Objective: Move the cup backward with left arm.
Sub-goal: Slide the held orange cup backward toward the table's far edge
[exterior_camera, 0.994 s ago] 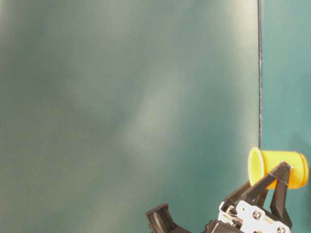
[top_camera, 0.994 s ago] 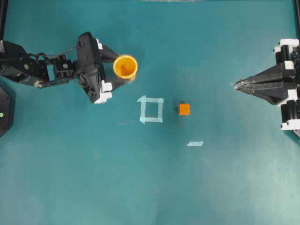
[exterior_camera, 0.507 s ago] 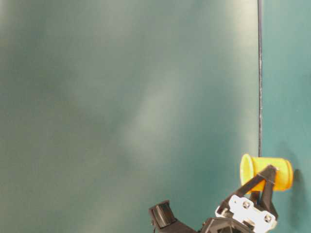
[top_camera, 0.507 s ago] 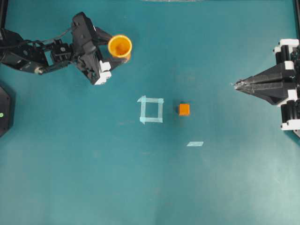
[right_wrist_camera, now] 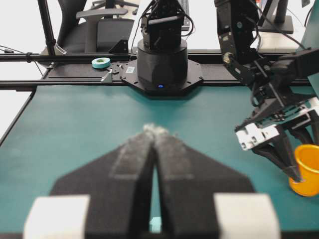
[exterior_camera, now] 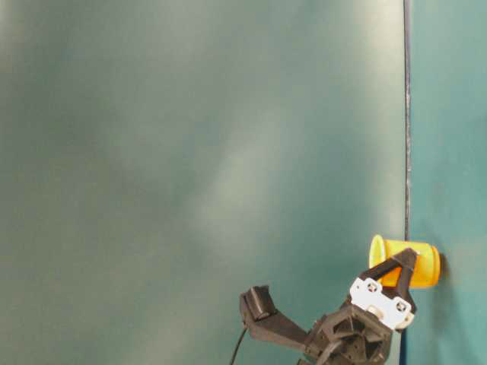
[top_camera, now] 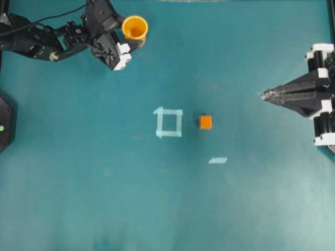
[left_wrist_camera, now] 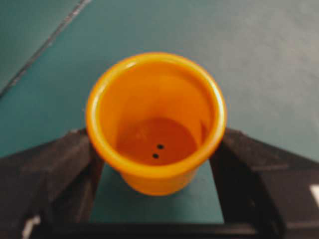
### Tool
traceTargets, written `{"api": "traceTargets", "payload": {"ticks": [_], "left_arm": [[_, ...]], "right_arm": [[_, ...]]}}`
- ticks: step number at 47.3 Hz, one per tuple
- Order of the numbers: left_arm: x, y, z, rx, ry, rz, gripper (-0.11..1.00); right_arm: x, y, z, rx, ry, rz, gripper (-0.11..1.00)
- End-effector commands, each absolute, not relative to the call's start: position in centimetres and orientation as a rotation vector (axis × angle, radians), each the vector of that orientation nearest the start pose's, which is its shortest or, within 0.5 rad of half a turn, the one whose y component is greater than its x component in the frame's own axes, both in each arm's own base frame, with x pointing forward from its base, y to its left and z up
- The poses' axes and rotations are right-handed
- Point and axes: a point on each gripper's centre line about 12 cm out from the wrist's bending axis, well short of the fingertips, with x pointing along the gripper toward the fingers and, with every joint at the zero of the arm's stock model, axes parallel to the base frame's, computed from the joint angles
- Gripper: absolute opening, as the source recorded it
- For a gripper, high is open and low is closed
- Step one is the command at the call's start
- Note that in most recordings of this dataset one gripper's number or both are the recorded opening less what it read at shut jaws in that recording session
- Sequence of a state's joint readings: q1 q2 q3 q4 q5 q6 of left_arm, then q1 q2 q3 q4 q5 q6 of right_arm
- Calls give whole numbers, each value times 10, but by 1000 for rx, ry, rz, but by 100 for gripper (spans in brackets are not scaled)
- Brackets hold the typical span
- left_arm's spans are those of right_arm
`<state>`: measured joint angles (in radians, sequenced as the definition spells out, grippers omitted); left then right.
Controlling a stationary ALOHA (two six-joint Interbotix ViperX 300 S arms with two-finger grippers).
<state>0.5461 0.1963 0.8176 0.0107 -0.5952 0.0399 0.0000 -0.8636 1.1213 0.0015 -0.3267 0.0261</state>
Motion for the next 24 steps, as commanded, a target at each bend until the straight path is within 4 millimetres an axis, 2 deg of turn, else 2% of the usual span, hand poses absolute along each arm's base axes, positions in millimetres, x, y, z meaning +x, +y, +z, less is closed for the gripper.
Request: {"api": "traceTargets", "payload": {"ticks": [1, 11, 24], "left_arm": [[334, 209, 119, -61, 378, 539, 64], [330, 220, 121, -65, 372, 568, 64], [327, 223, 119, -69, 376, 579, 64]], "right_arm": [[221, 0, 312, 31, -104, 2, 0], [221, 0, 312, 31, -104, 2, 0], [221, 0, 312, 31, -104, 2, 0]]}}
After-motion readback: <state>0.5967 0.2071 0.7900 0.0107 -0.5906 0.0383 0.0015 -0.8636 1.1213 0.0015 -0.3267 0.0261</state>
